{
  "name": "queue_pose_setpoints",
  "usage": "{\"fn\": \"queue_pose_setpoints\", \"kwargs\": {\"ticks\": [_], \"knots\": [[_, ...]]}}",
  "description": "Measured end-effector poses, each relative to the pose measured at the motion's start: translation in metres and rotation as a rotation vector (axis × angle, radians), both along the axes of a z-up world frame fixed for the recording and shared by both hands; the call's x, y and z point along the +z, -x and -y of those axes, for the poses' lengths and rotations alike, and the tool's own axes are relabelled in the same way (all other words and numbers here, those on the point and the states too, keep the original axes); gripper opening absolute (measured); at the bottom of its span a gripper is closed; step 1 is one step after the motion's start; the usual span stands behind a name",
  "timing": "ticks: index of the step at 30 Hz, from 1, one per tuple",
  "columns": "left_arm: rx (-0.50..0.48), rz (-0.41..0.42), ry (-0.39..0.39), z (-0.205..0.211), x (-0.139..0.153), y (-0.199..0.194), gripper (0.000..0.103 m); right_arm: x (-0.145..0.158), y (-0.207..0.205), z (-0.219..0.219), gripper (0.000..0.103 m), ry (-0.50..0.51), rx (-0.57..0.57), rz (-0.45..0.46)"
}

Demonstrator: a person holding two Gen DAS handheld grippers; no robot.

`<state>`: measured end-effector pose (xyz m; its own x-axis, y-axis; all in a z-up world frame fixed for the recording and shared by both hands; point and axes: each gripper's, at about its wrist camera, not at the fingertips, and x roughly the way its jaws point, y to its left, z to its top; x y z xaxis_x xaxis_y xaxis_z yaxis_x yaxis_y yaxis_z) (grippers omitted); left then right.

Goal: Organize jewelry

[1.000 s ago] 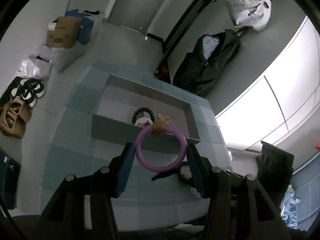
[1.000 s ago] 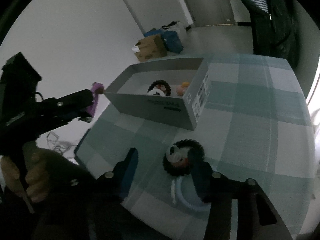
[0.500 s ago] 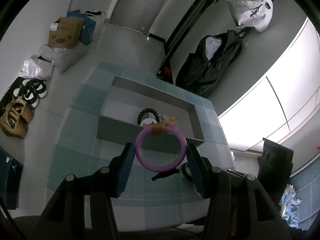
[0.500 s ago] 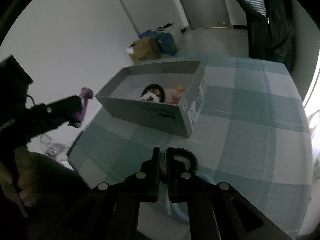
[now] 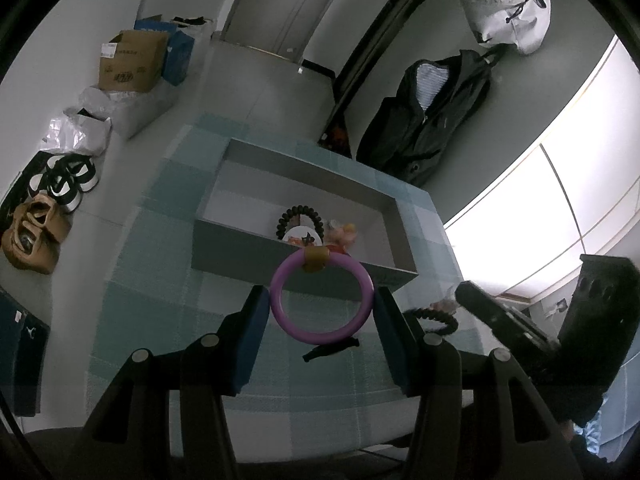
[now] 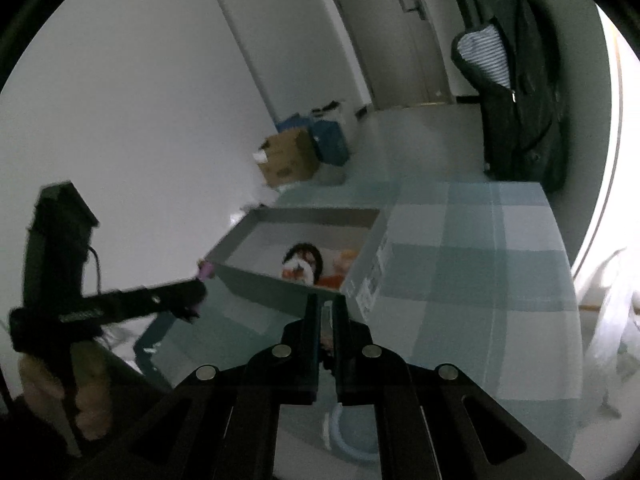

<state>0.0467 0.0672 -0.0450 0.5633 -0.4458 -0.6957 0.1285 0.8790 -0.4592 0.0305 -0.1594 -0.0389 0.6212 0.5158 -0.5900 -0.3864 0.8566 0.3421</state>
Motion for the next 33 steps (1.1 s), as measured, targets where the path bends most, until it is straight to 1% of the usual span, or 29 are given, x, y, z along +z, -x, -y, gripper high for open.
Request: {"fn": "queue_pose_setpoints", "kwargs": {"ticks": [3,7,9,12,13,14,19,22,25,30,33], "knots": [[-0.009,0.0,-0.008,0.003,-0.001,0.0,0.048,-0.001,-0.004,0.002,0.005,0.0,-0.004,-0.014],[-0.013,0.002,-0.021,0.004,-0.002,0.001,0.048,-0.015,-0.015,0.002,0.005,0.056,-0.031,-0.09],[-0.011,0.006,-0.023,0.004,-0.001,0.001,0.048,-0.021,-0.017,0.0,0.005,0.116,-0.045,-0.1],[-0.008,0.012,-0.025,0.004,0.0,0.0,0.048,-0.023,-0.016,-0.006,0.005,0.244,-0.068,-0.074],[-0.008,0.012,-0.024,0.005,0.0,-0.001,0.048,-0.023,-0.016,-0.006,0.005,0.268,-0.08,-0.062],[-0.007,0.012,-0.02,0.004,0.001,-0.002,0.048,-0.023,-0.017,-0.004,0.005,0.271,-0.093,-0.059],[-0.009,0.027,-0.015,0.007,0.005,-0.002,0.048,-0.019,-0.025,0.014,0.005,0.188,-0.144,-0.073],[-0.009,0.041,-0.026,0.009,0.007,-0.002,0.048,-0.011,-0.026,0.021,0.005,0.14,-0.158,-0.056],[-0.003,0.047,-0.028,0.01,0.008,-0.003,0.048,-0.004,-0.025,0.022,0.005,0.084,-0.15,-0.029],[0.01,0.053,-0.02,0.01,0.01,-0.007,0.048,0.014,-0.022,0.02,0.005,-0.052,-0.073,0.027],[0.01,0.056,-0.019,0.011,0.011,-0.01,0.048,0.02,-0.022,0.014,0.005,-0.089,-0.024,0.027]]}}
